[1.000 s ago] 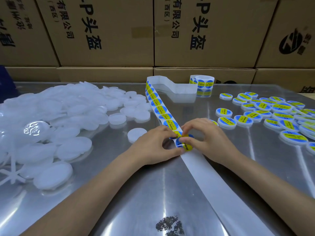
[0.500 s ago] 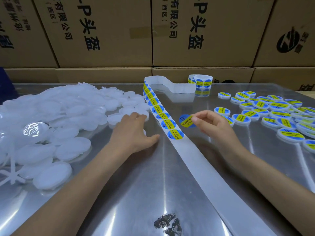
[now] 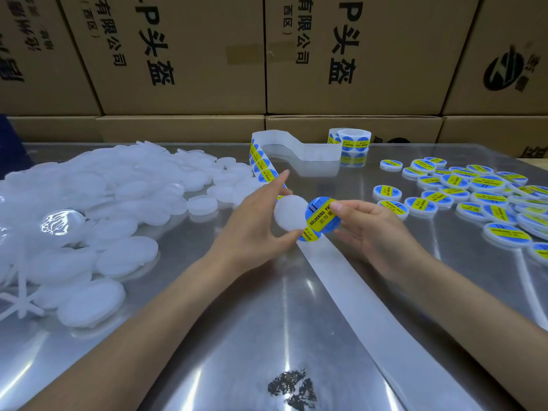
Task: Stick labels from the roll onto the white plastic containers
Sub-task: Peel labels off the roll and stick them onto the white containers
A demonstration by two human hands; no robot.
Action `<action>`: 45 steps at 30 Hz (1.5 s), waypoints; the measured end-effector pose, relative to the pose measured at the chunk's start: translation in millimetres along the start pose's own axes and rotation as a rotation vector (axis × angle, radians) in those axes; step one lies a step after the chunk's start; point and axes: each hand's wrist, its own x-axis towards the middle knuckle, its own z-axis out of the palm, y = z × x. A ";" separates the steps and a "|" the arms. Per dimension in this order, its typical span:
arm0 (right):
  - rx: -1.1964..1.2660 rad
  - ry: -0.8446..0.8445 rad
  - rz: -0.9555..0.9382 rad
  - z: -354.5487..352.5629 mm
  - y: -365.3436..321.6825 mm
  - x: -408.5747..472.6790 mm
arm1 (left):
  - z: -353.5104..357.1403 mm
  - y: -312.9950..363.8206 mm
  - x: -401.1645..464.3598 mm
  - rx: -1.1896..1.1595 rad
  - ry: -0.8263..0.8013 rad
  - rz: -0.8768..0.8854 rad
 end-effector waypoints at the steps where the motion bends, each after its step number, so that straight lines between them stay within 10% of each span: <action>1: 0.024 -0.022 0.022 0.0 0.0 0.1 | 2.5 3.5 -0.8 -0.016 0.014 0.039; 36: 0.194 -0.032 -0.006 8.3 -5.5 -6.2 | 4.9 27.3 -2.6 -0.212 0.144 0.135; 45: -0.097 0.095 -0.293 15.4 -5.3 -8.0 | 3.6 34.3 -4.3 -0.275 0.209 0.079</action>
